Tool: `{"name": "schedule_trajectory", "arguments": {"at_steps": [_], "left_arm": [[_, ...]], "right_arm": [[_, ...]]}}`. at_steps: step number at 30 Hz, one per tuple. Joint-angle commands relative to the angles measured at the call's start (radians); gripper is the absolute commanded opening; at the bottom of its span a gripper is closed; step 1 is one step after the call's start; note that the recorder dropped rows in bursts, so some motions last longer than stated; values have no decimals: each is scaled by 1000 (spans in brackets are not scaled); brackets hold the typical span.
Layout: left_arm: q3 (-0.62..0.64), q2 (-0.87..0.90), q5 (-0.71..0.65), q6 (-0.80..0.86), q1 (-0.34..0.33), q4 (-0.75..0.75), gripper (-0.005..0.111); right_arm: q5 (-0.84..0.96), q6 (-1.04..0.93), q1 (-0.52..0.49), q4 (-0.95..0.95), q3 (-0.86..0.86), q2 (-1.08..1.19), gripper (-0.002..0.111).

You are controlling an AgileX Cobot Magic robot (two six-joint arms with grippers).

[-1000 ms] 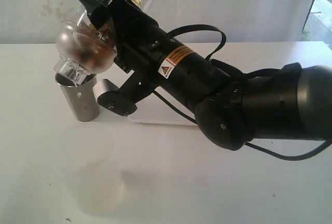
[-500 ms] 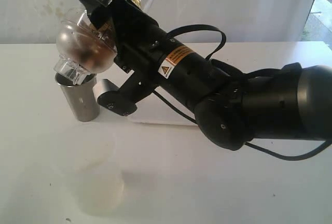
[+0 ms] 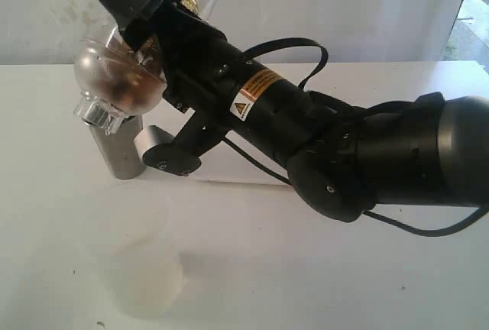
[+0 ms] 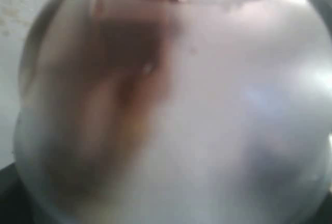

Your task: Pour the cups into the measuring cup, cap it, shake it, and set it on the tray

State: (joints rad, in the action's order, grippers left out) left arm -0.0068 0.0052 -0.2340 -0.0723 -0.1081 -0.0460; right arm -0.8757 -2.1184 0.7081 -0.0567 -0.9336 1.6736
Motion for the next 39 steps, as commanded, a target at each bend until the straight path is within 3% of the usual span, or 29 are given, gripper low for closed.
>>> {"name": "schedule_trajectory", "arguments": {"at_steps": [1, 39], "left_arm": [[7, -5, 0, 3, 0, 5, 0], [7, -5, 0, 3, 0, 5, 0]], "right_arm": [[-53, -26, 0, -21, -8, -6, 0], [-53, -18, 0, -99, -8, -6, 0]]}}
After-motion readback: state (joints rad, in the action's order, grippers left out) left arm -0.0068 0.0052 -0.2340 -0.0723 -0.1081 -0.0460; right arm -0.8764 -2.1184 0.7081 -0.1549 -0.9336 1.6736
